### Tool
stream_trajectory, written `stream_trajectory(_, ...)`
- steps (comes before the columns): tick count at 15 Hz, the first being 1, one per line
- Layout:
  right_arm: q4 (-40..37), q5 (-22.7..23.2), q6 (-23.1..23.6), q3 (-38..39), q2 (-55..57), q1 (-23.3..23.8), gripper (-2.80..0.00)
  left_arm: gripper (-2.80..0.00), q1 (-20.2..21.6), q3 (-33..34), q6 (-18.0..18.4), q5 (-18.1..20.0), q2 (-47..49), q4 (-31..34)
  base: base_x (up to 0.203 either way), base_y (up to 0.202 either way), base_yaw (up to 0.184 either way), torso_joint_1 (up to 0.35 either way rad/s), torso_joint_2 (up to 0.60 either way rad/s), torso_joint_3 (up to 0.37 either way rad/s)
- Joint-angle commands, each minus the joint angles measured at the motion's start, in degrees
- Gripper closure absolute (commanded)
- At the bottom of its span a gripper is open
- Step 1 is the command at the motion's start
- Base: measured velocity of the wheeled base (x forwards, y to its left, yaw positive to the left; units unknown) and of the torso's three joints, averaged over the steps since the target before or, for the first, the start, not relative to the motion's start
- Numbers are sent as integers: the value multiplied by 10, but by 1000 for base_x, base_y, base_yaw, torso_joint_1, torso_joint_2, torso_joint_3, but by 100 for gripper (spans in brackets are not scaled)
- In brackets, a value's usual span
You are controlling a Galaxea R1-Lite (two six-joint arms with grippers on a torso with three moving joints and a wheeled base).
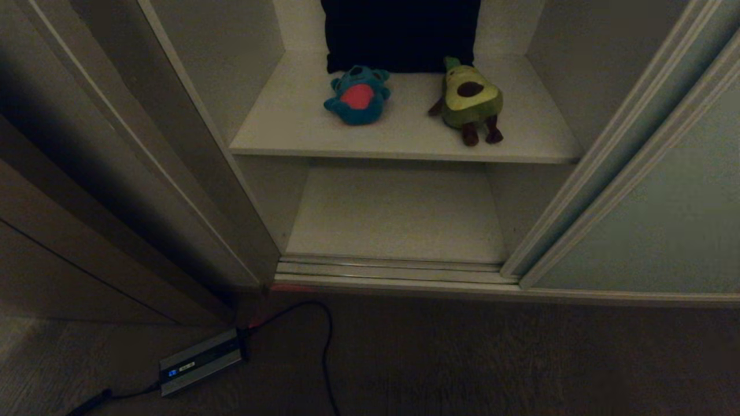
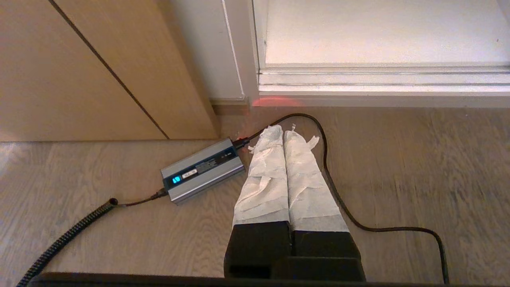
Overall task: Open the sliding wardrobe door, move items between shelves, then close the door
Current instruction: Open the door
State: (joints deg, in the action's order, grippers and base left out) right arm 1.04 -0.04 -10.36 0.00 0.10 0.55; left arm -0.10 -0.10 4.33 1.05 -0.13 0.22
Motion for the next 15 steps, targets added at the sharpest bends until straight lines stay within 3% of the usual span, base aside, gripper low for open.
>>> stream_trajectory(1,-2,0,-97,2,0,0,0,0,0,0,-1,0,2,1,0,0,0,0,0,0)
stream_trajectory(2,-2,0,-164,2,0,0,0,0,0,1,-2,0,2,0,0,0,0,0,0,0)
stream_trajectory(4,0,0,-351,2,1,0,0,0,0,1,-6,0,2,-1,0,0,0,0,0,0)
stream_trajectory(8,-5,1,-612,2,0,0,0,0,0,1,-1,1,2,1,0,0,0,0,0,0)
stream_trajectory(9,-4,1,-637,2,0,0,0,0,0,1,-6,0,2,-1,0,0,0,0,0,0)
stream_trajectory(15,-3,2,-627,2,1,0,0,0,0,1,1,2,2,-1,0,0,0,0,0,0)
